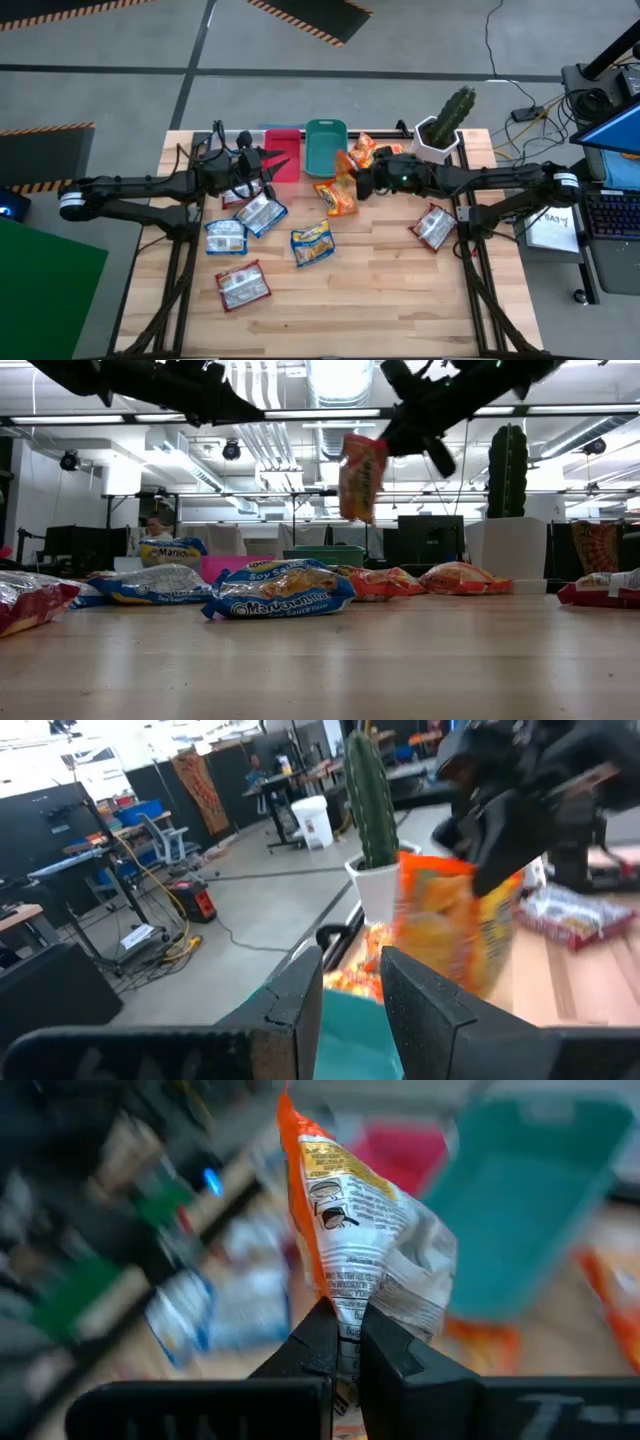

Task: Sort Maruchan noodles
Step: Put the orange noodle pack into the green bin

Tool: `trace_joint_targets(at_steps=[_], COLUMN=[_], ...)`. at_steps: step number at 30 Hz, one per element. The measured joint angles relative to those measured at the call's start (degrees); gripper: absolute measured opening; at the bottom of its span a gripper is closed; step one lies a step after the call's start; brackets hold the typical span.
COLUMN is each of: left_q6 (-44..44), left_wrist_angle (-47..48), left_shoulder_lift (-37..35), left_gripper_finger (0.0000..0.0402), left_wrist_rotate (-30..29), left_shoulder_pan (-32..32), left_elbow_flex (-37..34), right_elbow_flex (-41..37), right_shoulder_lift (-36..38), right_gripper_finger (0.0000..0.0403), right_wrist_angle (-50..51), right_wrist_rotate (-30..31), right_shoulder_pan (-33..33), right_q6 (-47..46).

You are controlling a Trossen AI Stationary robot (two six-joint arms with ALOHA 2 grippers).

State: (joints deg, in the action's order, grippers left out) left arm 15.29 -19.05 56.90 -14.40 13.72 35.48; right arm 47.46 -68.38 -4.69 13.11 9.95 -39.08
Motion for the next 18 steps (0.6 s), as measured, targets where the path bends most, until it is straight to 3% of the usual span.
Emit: trace_joint_targets(at_steps=[3, 7, 18], left_q6=[-1.05, -2.34, -3.36], left_wrist_angle=[-1.78, -3.42, -4.61], left_shoulder_lift=[0.00, 0.00, 0.00], left_gripper_finger=[0.0087, 0.0087, 0.0087], left_wrist_rotate=[0.00, -0.01, -0.04], left_shoulder_pan=[0.00, 0.00, 0.00], left_elbow_flex=[0.02, 0.02, 0.04], right_elbow_flex=[-3.25, -3.27, 8.43], right_shoulder_lift=[-3.01, -9.15, -28.22], right_gripper_finger=[0.0011, 0.0011, 0.0012], right_wrist_angle=[-14.21, -23.56, -25.75], right_wrist_rotate=[0.53, 3.88, 5.50], right_shoulder_pan=[2.49, 6.17, 11.85], right_q6=[-0.66, -1.38, -1.36])
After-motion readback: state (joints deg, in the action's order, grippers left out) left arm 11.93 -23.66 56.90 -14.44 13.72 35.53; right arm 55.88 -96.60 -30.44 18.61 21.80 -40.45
